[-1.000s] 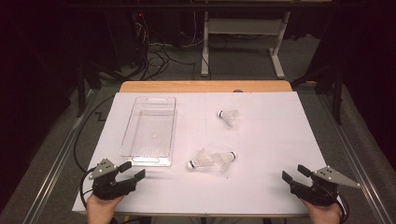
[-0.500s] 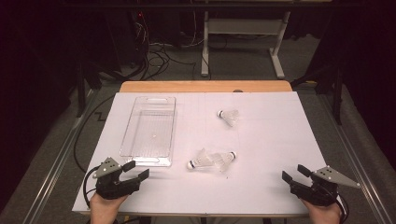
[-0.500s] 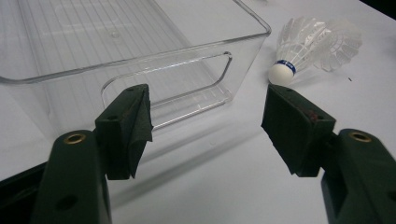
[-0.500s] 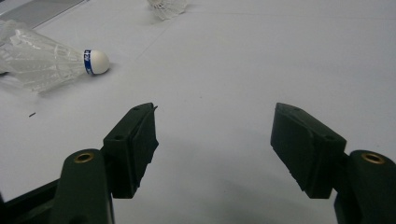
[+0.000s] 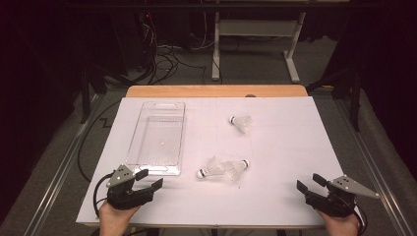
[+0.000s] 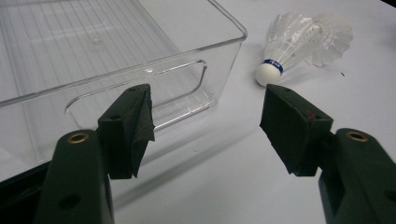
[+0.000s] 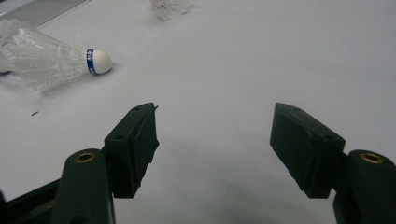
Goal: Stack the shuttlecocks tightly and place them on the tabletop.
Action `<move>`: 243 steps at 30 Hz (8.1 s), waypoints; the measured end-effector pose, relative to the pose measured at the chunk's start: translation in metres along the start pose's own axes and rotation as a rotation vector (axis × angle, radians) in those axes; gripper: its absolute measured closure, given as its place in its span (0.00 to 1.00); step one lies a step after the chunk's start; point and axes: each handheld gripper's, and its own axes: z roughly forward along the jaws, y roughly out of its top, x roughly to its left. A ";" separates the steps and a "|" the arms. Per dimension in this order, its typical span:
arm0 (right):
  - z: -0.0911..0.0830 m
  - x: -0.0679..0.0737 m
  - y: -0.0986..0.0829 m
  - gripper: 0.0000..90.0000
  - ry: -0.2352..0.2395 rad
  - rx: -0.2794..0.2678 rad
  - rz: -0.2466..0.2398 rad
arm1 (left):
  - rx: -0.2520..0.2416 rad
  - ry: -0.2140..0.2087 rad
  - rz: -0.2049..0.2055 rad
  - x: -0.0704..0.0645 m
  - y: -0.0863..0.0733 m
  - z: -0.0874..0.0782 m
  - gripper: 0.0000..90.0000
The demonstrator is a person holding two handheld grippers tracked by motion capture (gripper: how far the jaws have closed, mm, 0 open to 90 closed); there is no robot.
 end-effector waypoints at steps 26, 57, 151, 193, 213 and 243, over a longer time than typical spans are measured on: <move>0.002 0.003 0.000 0.36 0.010 0.011 -0.021 | 0.036 -0.043 0.026 -0.027 0.021 0.027 0.43; 0.004 0.004 0.000 0.36 0.016 0.026 -0.028 | 0.073 -0.101 0.044 -0.050 0.041 0.057 0.43; 0.008 0.004 -0.001 0.36 0.031 0.054 -0.034 | 0.310 -0.062 0.003 -0.082 0.113 0.144 0.38; 0.007 0.004 0.000 0.36 0.042 0.043 -0.041 | 0.403 -0.077 0.010 -0.075 0.104 0.148 0.69; 0.007 0.004 0.000 0.36 0.041 0.043 -0.041 | 0.392 -0.041 0.079 -0.068 0.105 0.139 0.96; 0.007 0.004 0.000 0.36 0.045 0.042 -0.038 | 0.365 -0.015 0.140 -0.053 0.140 0.143 0.97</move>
